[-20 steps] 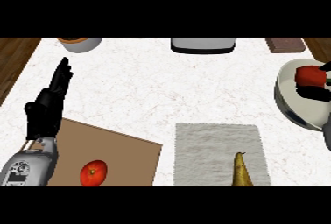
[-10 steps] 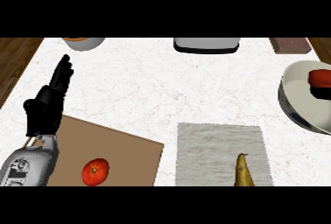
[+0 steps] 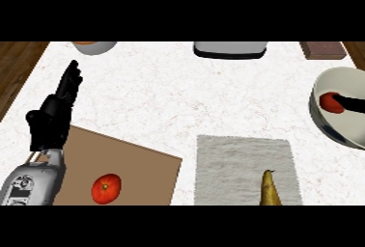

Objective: Pick the bell pepper from the placemat and place it in the bowl

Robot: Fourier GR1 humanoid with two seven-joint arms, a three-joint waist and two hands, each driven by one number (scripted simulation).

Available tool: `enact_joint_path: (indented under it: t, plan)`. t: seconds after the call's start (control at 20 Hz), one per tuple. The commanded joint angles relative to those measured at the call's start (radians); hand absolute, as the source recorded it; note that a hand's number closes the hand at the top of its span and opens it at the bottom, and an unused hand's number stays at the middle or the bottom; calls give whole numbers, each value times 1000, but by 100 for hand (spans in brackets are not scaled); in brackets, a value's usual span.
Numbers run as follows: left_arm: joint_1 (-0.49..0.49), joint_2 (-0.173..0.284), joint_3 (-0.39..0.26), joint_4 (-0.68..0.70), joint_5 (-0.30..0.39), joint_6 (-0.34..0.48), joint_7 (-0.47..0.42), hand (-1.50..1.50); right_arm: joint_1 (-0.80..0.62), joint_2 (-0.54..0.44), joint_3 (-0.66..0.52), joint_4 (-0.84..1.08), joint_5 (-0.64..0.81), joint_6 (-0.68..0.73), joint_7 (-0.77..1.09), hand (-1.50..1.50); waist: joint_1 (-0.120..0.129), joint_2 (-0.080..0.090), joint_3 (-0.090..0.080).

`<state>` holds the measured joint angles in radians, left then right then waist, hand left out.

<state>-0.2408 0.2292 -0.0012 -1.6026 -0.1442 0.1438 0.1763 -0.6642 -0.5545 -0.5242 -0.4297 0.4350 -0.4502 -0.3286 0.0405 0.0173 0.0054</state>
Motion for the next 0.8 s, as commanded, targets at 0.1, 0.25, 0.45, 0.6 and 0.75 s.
enact_joint_path:
  t: [0.1,0.25,0.45,0.6,0.75]
  plan:
    - [39,-3,-10,-46,-15,1,10,0,-25,-69,-112,92,-109,50,-187,-150,2,-2,0]
    - [-31,35,43,1,0,-22,32,0,-37,-99,-130,104,-147,109,-175,-150,-19,-9,-3]
    - [19,-8,3,-35,-33,7,36,0,45,-121,-172,91,-224,225,-213,-150,-34,-17,-4]
    - [26,13,35,-64,4,-25,65,0,131,-163,-197,75,-273,337,-254,-150,-38,-19,-4]
    - [-10,30,79,30,7,-23,9,0,200,-175,-221,7,-339,465,-256,-150,-59,-22,-6]
